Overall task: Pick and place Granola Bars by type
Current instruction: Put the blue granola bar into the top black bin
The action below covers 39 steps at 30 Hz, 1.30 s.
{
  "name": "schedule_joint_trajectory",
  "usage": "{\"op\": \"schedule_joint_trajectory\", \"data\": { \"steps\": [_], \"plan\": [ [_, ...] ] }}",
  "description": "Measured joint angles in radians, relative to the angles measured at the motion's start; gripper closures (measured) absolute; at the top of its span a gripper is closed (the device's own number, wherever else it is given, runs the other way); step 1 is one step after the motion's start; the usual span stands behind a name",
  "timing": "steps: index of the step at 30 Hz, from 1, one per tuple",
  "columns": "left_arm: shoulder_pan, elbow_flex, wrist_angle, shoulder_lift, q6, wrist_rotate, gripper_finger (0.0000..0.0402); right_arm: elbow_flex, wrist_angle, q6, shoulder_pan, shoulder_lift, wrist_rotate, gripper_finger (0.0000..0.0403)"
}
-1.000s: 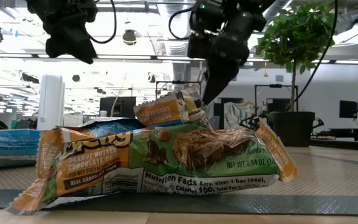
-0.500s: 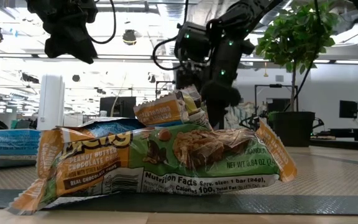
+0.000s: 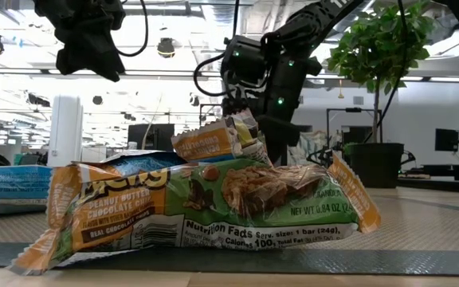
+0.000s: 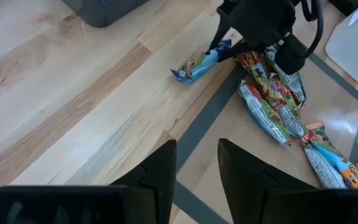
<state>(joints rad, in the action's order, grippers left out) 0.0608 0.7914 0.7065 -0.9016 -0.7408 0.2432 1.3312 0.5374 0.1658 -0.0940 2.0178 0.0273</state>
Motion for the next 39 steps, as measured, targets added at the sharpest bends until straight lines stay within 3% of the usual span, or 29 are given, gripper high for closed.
{"op": "schedule_joint_trajectory", "data": {
  "steps": [7,12,18,22,27,30,39],
  "plan": [
    [0.000,0.000,0.000,0.000,-0.019,0.006,0.0292,0.004,0.001,-0.029,0.000,-0.006,-0.007,0.0384],
    [0.000,0.000,-0.018,0.000,-0.001,0.006,0.0292,0.072,0.001,-0.100,-0.014,-0.007,-0.053,0.0372],
    [0.000,0.000,-0.110,0.000,0.161,-0.011,0.0292,0.191,0.012,-0.249,-0.069,-0.008,-0.048,0.0377],
    [0.000,0.000,-0.160,0.000,0.245,0.009,0.0292,0.277,0.060,-0.322,-0.120,-0.008,0.017,0.0382],
    [0.000,0.000,-0.204,0.000,0.299,0.135,0.0292,0.353,0.136,-0.403,-0.197,-0.008,0.122,0.0368],
    [0.000,0.000,-0.223,0.000,0.317,0.181,0.0292,0.369,0.193,-0.429,-0.248,-0.010,0.129,0.0366],
    [0.000,0.000,-0.301,0.000,0.382,0.188,0.0292,0.368,0.293,-0.429,-0.333,-0.010,0.113,0.0361]
  ]
}}
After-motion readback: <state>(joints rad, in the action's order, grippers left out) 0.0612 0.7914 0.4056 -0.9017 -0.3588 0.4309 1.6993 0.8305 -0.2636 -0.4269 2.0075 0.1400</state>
